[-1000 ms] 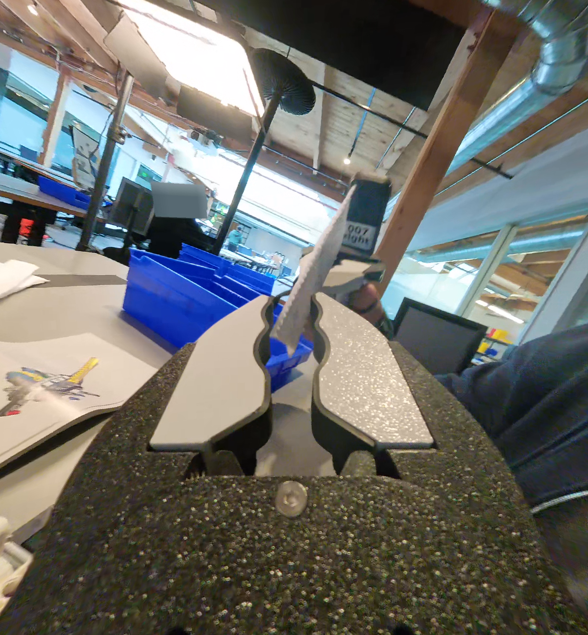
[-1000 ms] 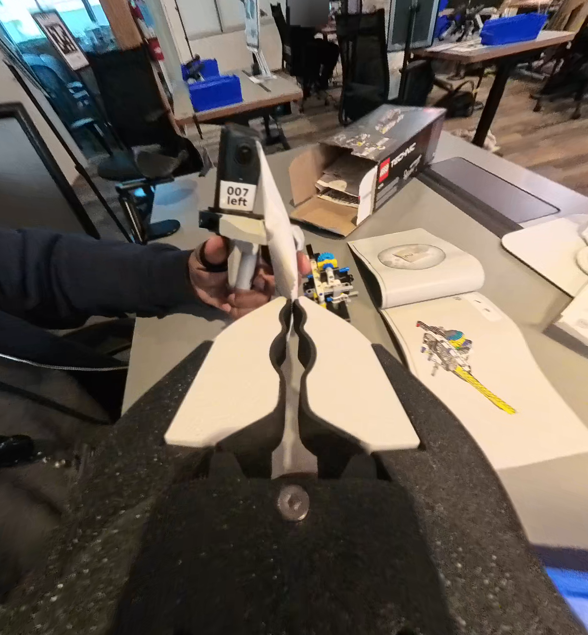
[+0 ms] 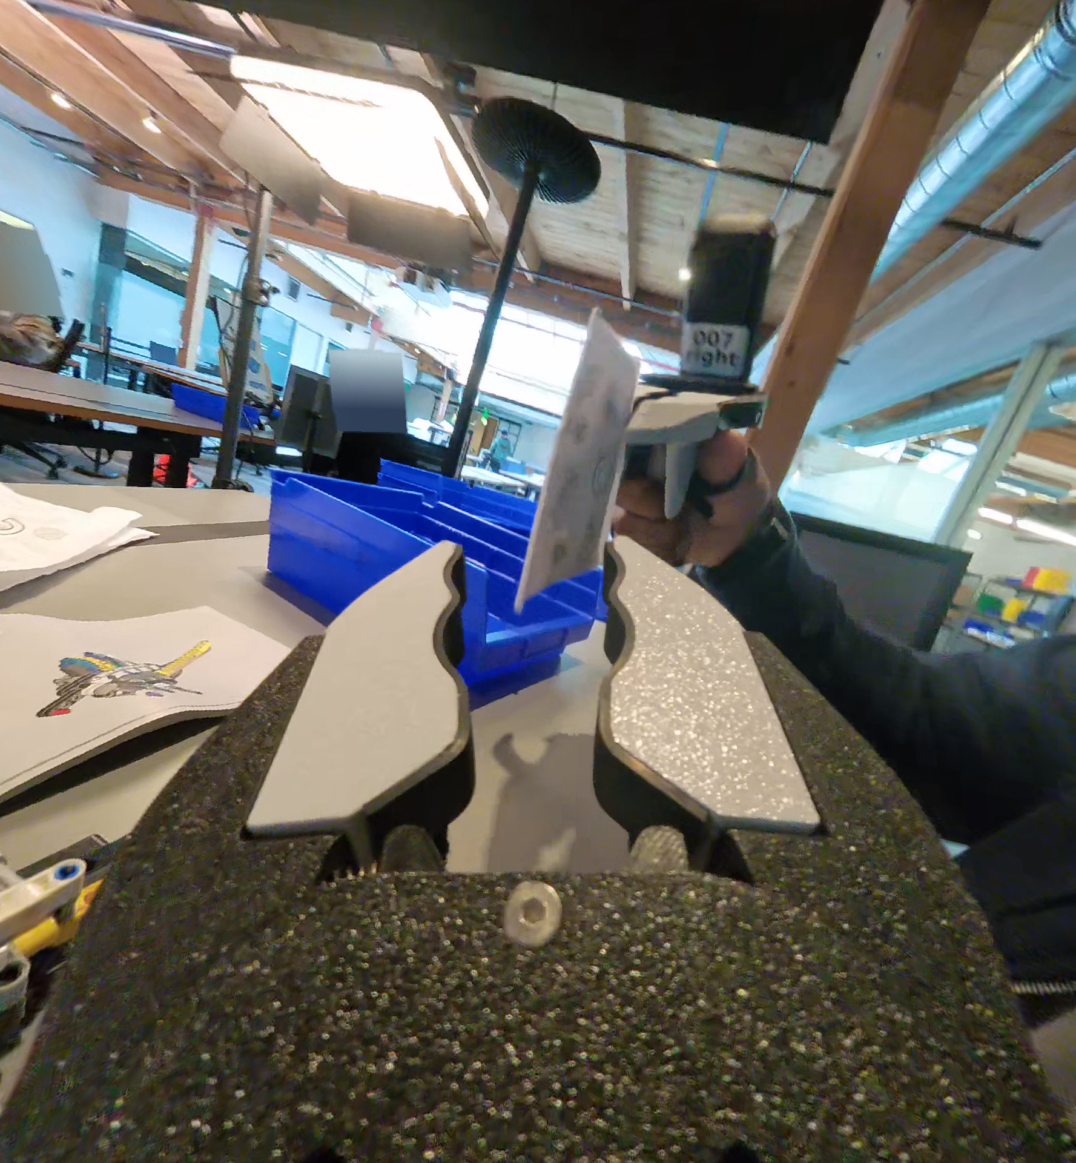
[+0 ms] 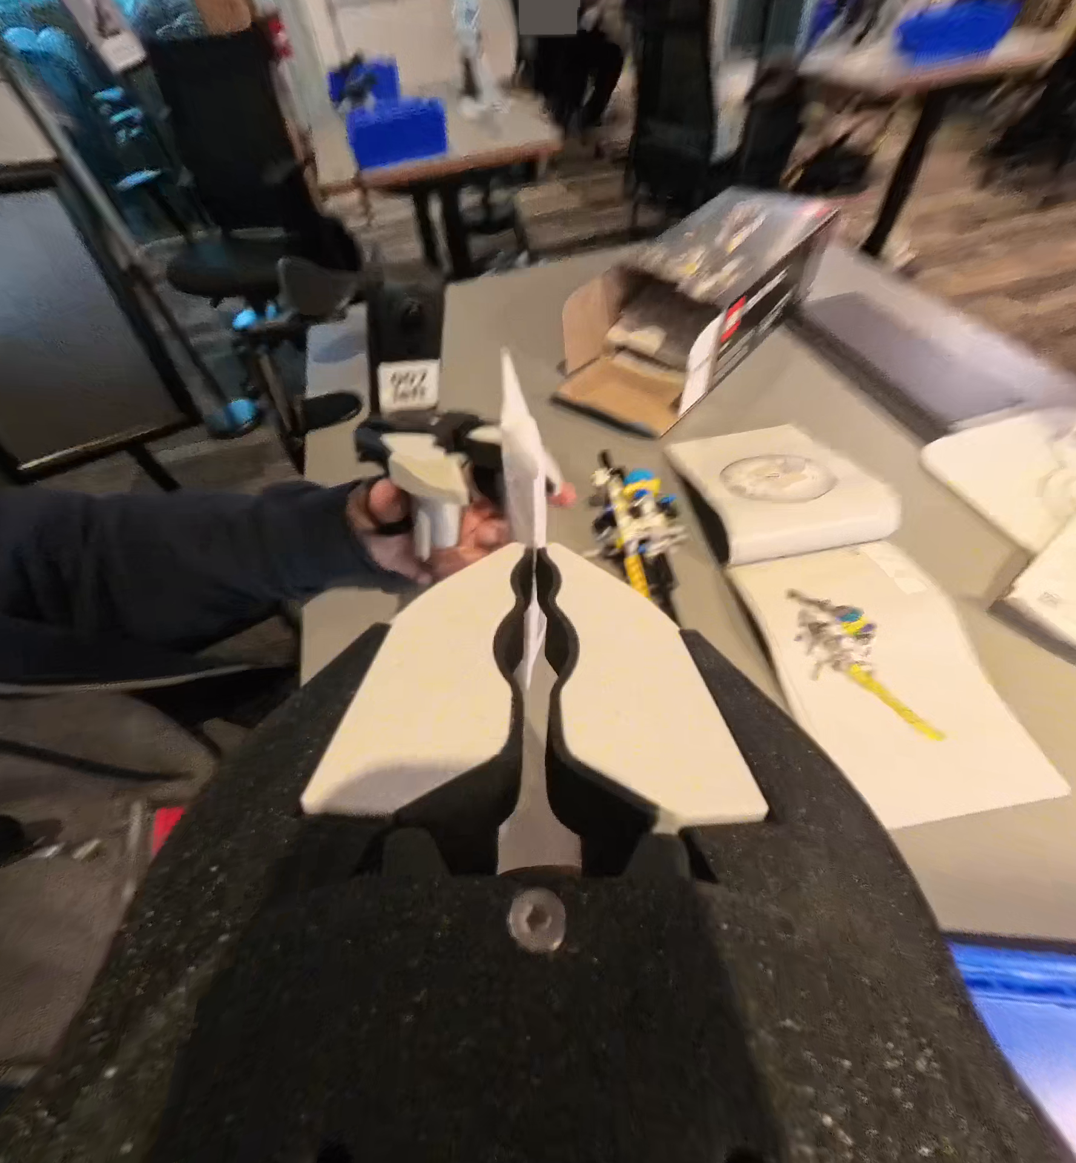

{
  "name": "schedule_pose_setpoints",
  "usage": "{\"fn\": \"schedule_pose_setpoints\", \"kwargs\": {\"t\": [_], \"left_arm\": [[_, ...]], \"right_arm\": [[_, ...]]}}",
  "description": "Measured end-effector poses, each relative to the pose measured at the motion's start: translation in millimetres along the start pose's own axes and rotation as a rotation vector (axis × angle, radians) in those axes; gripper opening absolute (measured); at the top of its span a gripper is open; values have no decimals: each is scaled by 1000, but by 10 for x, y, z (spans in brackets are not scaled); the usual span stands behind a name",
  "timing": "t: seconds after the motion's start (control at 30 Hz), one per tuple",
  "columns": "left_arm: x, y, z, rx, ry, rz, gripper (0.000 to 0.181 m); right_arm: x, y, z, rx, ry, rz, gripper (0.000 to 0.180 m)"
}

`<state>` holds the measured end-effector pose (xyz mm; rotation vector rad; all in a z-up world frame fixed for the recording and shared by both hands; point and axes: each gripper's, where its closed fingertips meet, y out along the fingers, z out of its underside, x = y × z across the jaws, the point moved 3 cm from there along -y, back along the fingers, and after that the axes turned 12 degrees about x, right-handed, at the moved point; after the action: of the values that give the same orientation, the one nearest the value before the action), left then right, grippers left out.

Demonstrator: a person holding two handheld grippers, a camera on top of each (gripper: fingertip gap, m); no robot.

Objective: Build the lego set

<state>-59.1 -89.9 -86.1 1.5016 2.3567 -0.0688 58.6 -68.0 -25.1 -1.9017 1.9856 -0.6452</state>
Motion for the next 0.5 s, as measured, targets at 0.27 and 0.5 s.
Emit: {"fn": "schedule_pose_setpoints", "kwargs": {"t": [0.27,0.5], "left_arm": [[0,-126,1,-64,-53,-49,39],[-22,-98,42,-53,-69,-44,39]], "right_arm": [[25,-398,-145,-248,37,92,0],[148,-240,1,-184,-18,76,1]]}}
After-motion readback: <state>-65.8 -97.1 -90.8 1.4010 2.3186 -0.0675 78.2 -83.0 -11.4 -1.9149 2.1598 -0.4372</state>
